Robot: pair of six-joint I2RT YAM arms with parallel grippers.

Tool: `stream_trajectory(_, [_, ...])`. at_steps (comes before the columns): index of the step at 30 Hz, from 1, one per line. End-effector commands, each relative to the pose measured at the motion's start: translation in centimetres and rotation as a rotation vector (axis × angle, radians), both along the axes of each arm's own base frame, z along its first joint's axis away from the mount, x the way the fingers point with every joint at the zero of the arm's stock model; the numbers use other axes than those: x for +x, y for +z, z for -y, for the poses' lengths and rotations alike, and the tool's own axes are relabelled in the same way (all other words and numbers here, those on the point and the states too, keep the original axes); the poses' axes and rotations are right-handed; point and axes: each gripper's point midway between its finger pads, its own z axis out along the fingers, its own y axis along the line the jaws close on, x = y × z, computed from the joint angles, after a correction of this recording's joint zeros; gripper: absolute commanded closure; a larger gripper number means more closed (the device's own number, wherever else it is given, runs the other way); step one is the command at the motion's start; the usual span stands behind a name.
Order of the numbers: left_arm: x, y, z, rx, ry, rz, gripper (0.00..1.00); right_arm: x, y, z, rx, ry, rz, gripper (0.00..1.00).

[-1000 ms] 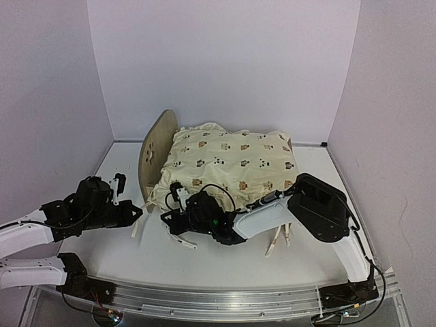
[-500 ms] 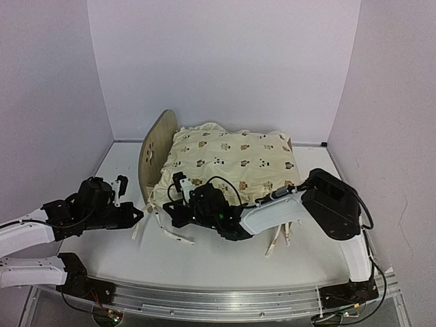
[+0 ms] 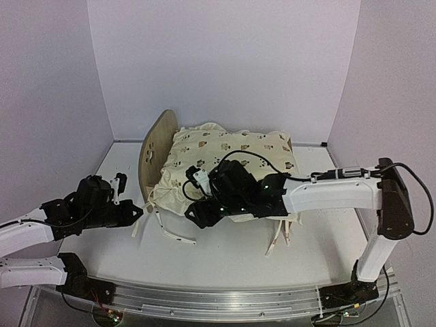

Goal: Set up the pet bed

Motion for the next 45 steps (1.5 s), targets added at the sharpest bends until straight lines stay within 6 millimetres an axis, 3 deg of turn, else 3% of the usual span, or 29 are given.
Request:
stream_trajectory(1, [0.6,2.8,0.6,-0.048,-0.01,0.077,1.0,-1.3,-2.4,3.4,-0.149,-0.007,-0.054,0.28])
stream_trajectory(6, [0.8,3.2,0.2,-0.041,0.01,0.088,1.0,-1.5,-5.6,-0.2,-0.144,0.021,-0.134,0.23])
stream_trajectory(10, [0.8,3.5,0.0,-0.046,0.02,0.099,1.0,-1.4,-6.5,-4.5,-0.099,0.066,-0.142,0.22])
stream_trajectory(13, [0.8,3.5,0.0,-0.045,0.019,0.099,1.0,-0.2,-7.6,-7.0,-0.082,0.053,-0.127,0.22])
stream_trajectory(18, [0.7,3.3,-0.1,-0.046,0.019,0.096,1.0,1.1,-8.8,-10.1,-0.052,0.051,-0.121,0.26])
stream_trajectory(23, [0.6,3.4,-0.1,-0.045,0.015,0.1,1.0,2.1,-9.2,-11.8,-0.035,0.043,-0.092,0.31])
stream_trajectory(30, [0.6,3.6,-0.1,-0.045,0.008,0.106,1.0,3.7,-10.9,-12.8,-0.051,0.003,-0.044,0.49])
stream_trajectory(32, [0.5,3.6,-0.1,-0.044,0.008,0.107,1.0,3.7,-10.8,-13.4,-0.036,0.008,-0.047,0.65])
stream_trajectory(34, [0.5,3.6,-0.2,-0.046,0.011,0.108,1.0,3.6,-10.3,-14.2,-0.001,0.016,-0.063,0.89])
stream_trajectory(36, [0.5,3.7,-0.2,-0.047,0.012,0.11,1.0,3.3,-8.8,-15.4,0.061,0.039,-0.087,1.0])
stream_trajectory(41, [0.5,4.3,-0.3,-0.053,0.016,0.113,1.0,2.3,-1.3,-18.6,0.259,0.142,-0.108,1.0])
stream_trajectory(45, [0.6,4.8,-0.4,-0.055,0.026,0.124,1.0,2.6,3.8,-17.9,0.414,0.154,-0.078,1.0])
